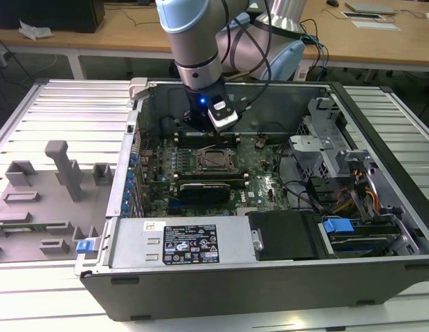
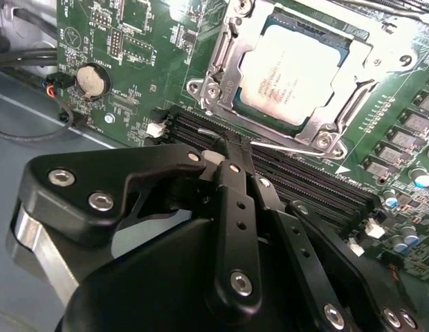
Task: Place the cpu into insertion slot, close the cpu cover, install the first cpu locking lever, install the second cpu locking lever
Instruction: 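Install the first cpu locking lever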
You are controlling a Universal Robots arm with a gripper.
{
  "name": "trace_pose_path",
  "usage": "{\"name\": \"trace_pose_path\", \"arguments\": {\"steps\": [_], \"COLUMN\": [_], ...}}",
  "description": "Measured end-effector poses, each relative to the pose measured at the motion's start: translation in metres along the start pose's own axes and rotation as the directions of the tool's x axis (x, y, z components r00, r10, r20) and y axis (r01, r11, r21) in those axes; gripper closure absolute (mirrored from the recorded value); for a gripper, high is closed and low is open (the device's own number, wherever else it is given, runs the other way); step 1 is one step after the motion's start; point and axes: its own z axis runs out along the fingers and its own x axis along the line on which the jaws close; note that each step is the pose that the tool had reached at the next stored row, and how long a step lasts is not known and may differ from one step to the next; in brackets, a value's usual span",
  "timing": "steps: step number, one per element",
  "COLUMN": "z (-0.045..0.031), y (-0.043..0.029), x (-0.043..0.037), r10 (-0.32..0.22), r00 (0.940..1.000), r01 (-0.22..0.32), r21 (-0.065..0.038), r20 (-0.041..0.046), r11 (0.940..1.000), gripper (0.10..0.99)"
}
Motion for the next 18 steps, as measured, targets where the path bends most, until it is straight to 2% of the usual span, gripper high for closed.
{"name": "trace_pose_path", "arguments": {"steps": [5,12,18], "z": [0.0038,0.0062,0.009], "y": [-0.0001,0.0031,0.003], "x": [0.001,0.0022,0.003], "r10": [0.054,0.086,0.122], "r00": [0.9985,0.9962,0.9923], "r01": [-0.054,-0.086,-0.123], "r21": [0.014,0.022,0.03], "r20": [0.0094,0.0152,0.0222], "r11": [0.9984,0.9961,0.992], "gripper": [0.98,0.98,0.98]}}
